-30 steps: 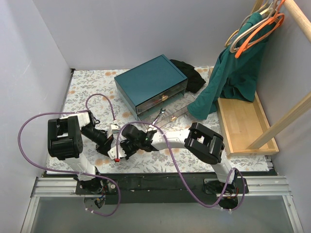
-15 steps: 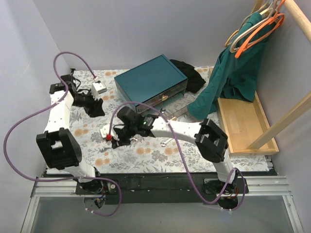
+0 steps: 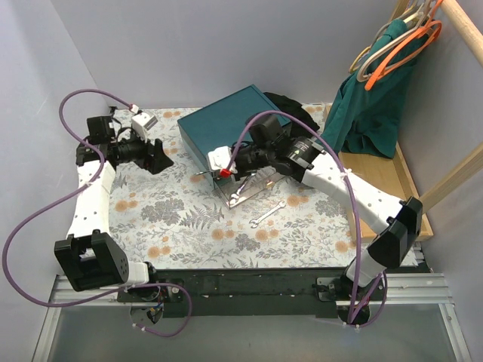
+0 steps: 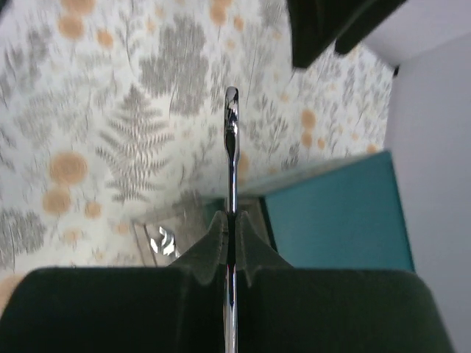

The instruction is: Sort the tools into containers

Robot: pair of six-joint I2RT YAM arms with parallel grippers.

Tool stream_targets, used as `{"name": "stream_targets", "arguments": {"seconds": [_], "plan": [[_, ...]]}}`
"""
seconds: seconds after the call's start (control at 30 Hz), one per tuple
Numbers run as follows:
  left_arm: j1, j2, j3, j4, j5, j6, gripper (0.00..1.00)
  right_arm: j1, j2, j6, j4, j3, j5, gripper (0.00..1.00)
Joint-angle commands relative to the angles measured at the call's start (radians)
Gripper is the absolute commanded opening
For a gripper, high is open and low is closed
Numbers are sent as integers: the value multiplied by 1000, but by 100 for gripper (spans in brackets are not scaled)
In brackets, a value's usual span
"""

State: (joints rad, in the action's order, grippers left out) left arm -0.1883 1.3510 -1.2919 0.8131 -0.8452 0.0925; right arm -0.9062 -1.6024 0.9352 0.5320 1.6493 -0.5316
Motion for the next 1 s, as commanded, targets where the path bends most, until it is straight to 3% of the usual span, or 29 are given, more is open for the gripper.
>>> {"name": "stream_targets", "arguments": {"seconds": [0.0,0.13,0.3,0.37,0.4,0.5,0.53,0.7,0.87,0.97], "plan": [[116,-29,29,-97,20,113,74,73,1,298,111,-120,93,1],[254,-53,34,-101,74,107,75,130,-49,384,85,-183,131,1],[285,-94,55,-106,92,110,75,147,-116,415,82,-161,148,2],[288,-113,66,-103,101,96,75,147,-114,396,68,-163,154,11],[288,-119,69,-101,112,81,75,147,-110,360,40,-169,162,22],[290,-130,60,-101,117,75,76,147,-87,321,5,-193,185,41],[291,-127,52,-101,104,87,76,147,-65,320,0,-200,189,43],[294,-135,28,-132,34,153,76,147,51,203,-1,-259,200,46],[306,-187,120,-212,12,248,76,147,234,104,10,-515,185,46],[328,-226,186,-209,23,248,76,151,292,125,3,-641,193,46]]}}
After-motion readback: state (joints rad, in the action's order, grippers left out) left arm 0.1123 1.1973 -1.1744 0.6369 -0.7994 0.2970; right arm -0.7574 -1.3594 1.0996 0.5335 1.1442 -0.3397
